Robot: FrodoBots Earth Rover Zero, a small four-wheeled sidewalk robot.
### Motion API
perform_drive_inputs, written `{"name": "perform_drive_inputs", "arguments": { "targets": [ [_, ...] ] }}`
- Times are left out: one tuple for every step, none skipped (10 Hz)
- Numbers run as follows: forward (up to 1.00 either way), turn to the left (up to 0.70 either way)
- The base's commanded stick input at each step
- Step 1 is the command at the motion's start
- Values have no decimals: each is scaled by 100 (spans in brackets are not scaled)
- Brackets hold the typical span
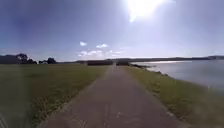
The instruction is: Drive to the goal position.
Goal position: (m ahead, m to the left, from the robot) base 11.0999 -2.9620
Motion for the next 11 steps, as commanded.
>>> {"name": "perform_drive_inputs", "arguments": {
  "targets": [
    [85, -13],
    [85, 0],
    [85, 0],
    [85, 0],
    [85, 0],
    [85, 0],
    [85, 0],
    [85, 0],
    [85, 0],
    [85, 0],
    [85, 0]
  ]
}}
